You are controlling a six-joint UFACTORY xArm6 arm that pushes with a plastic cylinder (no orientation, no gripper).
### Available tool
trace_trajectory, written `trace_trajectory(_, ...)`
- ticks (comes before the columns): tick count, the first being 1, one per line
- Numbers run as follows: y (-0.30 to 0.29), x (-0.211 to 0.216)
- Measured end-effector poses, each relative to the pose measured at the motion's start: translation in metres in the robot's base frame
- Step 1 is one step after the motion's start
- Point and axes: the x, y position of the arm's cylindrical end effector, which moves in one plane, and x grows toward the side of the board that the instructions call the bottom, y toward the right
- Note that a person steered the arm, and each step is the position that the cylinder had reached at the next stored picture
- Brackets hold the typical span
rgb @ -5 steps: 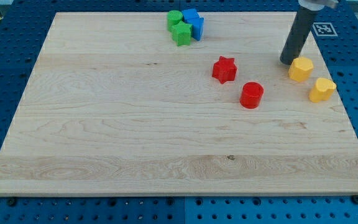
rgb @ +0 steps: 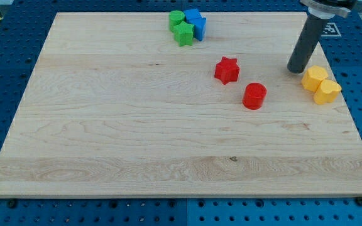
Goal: Push the red star to the center left side of the board
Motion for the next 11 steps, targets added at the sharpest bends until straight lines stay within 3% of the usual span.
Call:
trace_trajectory(4,-0.043,0.006)
trace_trajectory(7,-0.119,0.013)
trace_trajectory(10,-0.128,0.013)
trace_trajectory(11,-0.157,0.006)
